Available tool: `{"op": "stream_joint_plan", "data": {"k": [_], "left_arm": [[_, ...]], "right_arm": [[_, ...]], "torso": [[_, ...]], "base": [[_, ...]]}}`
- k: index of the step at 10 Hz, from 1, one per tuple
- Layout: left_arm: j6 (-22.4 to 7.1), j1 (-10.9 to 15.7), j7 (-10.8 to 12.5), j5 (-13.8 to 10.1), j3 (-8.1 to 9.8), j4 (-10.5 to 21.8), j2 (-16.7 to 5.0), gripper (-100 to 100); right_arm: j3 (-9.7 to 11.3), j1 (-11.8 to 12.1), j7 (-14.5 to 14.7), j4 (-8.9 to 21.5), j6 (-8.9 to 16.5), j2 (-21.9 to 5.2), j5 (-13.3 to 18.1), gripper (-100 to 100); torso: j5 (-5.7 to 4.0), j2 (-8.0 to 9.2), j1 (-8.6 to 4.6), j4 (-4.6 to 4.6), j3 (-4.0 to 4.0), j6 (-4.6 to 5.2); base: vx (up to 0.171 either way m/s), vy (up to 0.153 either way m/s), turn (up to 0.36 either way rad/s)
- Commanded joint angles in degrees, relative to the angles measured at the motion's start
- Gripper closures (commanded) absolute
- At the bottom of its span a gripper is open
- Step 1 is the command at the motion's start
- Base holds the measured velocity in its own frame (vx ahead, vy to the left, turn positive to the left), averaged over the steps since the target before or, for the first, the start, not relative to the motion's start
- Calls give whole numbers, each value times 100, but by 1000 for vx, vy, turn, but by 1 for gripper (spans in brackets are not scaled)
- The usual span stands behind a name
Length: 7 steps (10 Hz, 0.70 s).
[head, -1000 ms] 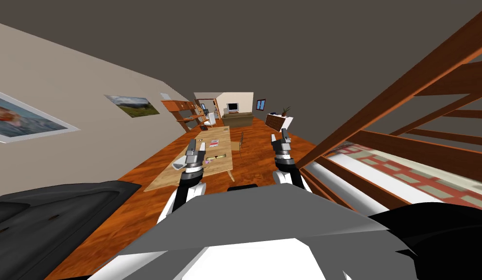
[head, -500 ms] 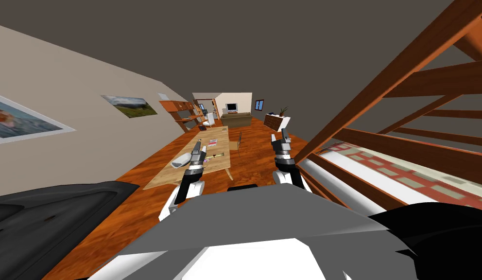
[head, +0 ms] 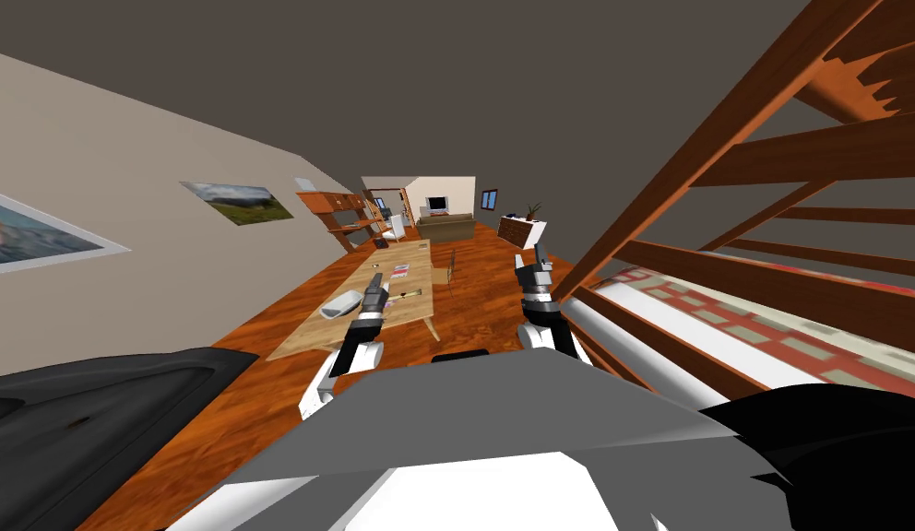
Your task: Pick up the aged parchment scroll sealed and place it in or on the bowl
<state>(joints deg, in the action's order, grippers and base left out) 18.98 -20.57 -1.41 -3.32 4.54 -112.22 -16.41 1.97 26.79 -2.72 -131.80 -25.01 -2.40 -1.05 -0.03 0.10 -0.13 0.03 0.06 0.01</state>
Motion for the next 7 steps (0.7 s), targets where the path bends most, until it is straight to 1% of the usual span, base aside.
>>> {"op": "stream_joint_plan", "data": {"k": [1, 2, 3, 4, 5, 6, 7], "left_arm": [[-286, 127, -48, -162, 160, 286, -157, -100], [-314, 127, -48, -162, 160, 401, -157, -100], [-520, 224, -81, -270, 266, 607, -253, -100], [-539, 224, -81, -270, 266, 660, -253, -100], [-753, 321, -113, -381, 374, 869, -348, -100], [-777, 321, -113, -381, 374, 923, -348, -100], [-979, 416, -143, -494, 485, 1188, -442, -100]], "right_arm": [[0, 0, 0, 0, 0, 0, 0, 0], [0, 0, 0, 0, 0, 0, 0, 0], [0, 0, 0, 0, 0, 0, 0, 0], [0, 0, 0, 0, 0, 0, 0, 0], [0, 1, 0, 0, 0, 0, 0, 0], [0, 0, 0, 0, 0, 0, 0, 0], [0, 1, 0, 0, 0, 0, 0, 0]], "torso": [[0, 0, 0, 0, 0, 0], [-2, 1, -8, 0, 1, 0], [-2, -1, -5, 0, 0, -2], [-1, -2, -2, 0, -1, 0], [0, -5, 3, -1, -3, -2], [0, -8, 1, -1, -4, 0], [0, -10, 4, -2, -5, -1]], "base": [[-35, -69, -88], [-23, -53, -20], [-21, -44, -53], [-11, -34, -33], [-6, -43, -65], [-1, -31, -34], [6, -36, -64]]}}
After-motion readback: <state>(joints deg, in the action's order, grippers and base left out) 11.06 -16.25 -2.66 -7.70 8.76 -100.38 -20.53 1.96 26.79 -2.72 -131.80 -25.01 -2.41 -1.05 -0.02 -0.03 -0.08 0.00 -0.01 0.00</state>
